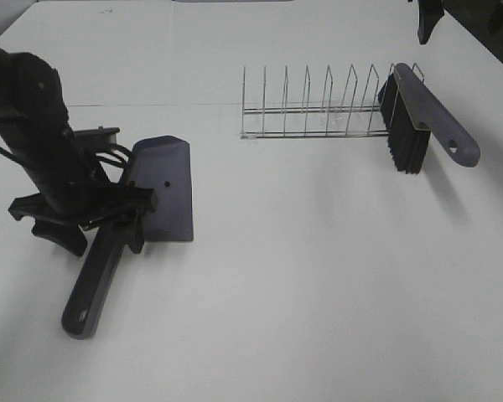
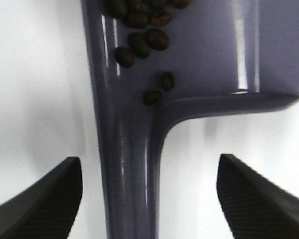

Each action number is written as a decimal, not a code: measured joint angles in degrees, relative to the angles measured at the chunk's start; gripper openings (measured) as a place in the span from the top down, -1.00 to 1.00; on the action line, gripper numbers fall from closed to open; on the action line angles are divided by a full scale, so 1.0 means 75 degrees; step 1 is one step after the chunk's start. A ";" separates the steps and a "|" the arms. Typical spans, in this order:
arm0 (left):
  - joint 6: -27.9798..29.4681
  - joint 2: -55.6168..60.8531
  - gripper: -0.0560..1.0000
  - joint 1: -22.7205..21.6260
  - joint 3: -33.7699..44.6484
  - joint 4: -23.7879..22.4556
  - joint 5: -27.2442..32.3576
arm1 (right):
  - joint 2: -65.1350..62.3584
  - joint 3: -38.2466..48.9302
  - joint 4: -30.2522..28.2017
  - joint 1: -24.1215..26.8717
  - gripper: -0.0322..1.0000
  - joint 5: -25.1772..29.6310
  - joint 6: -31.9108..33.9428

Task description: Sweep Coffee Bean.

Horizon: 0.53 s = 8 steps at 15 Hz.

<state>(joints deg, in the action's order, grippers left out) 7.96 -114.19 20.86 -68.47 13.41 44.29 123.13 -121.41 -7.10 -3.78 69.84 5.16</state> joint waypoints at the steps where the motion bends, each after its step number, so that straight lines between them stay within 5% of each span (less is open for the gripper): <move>1: 0.0000 0.0244 -0.40 0.0000 0.0000 -0.0038 0.0000 | -0.0298 0.0160 0.0130 0.0000 -0.65 -0.0008 -0.0015; 8: 0.0550 0.4309 -0.40 0.0000 0.0000 -0.1665 0.2078 | -0.3369 0.3812 0.0466 0.0000 -0.65 -0.0008 -0.0061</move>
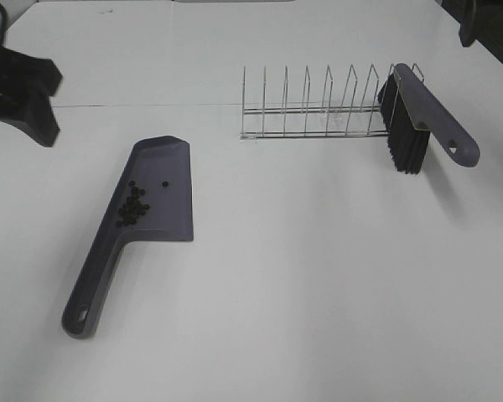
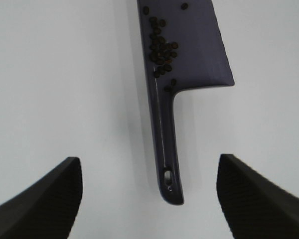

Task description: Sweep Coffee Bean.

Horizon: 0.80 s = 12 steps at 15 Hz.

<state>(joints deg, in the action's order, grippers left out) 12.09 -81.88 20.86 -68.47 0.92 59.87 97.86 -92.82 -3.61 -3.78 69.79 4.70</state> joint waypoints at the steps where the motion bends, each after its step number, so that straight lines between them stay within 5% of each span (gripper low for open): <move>1: 0.0000 0.0596 -0.40 0.0000 0.0000 -0.0122 0.0336 | -0.0481 0.0642 0.0015 0.0000 -0.65 0.0000 -0.0031; 4: -0.0199 0.2284 -0.40 0.0000 0.0374 -0.0191 0.1161 | -0.2269 0.2979 0.0076 0.0000 -0.65 0.0000 -0.0130; 12: -0.0283 0.6532 -0.40 0.0000 0.3934 -0.0191 0.1291 | -0.7013 0.7372 0.0076 0.0000 -0.65 0.0031 -0.0130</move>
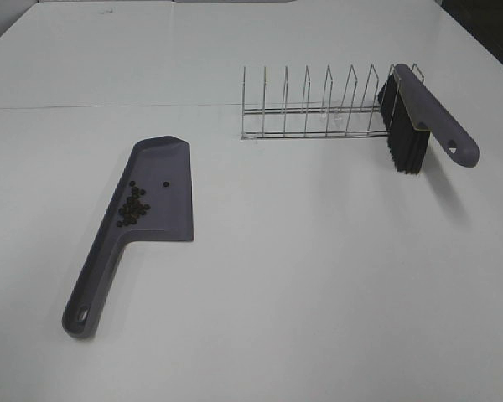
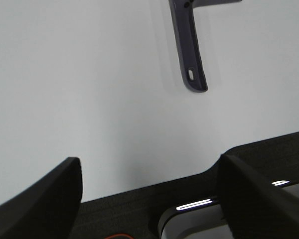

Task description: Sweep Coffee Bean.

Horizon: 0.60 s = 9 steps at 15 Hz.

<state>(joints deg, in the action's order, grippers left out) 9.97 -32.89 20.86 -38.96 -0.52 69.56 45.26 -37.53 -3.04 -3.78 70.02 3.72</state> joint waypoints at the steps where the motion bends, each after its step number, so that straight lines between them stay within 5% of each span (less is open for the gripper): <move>1: -0.0015 0.0703 -0.40 0.0000 0.0344 0.0000 -0.0138 | -0.0718 0.0367 0.0008 0.0000 -0.65 0.0000 0.0000; 6: -0.0688 0.3155 -0.40 0.0000 0.1100 0.0069 -0.0772 | -0.4102 0.0772 0.0031 0.0000 -0.65 -0.0130 -0.0451; 9: -0.1444 0.3560 -0.40 0.0000 0.1383 0.0283 -0.1138 | -0.5684 0.0772 0.0672 -0.0015 -0.65 -0.0451 -0.1047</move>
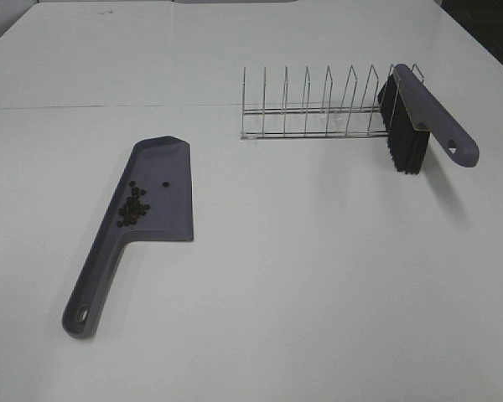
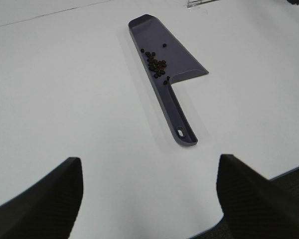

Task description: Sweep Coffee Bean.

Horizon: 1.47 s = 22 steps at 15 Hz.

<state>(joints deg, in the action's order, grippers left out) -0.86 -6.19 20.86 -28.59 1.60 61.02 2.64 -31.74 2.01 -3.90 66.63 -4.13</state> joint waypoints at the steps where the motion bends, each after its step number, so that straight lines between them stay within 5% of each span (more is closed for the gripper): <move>1: -0.0168 0.0000 -0.40 0.0000 0.0008 0.0138 0.0000 | -0.0145 0.0053 0.0107 0.0000 -0.65 -0.0115 -0.0199; 6: -0.0397 0.0000 -0.40 0.0000 0.0008 0.0344 -0.0008 | -0.0183 0.0359 0.0275 0.0000 -0.65 -0.0649 -0.0428; 22: -0.0481 0.0008 -0.40 0.0000 0.0008 0.0489 -0.0015 | -0.0176 0.0359 0.0306 0.0000 -0.65 -0.0726 -0.0435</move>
<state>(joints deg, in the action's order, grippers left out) -4.47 -6.13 20.86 -28.53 5.27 60.91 1.32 -29.05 4.30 -3.90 61.19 -7.39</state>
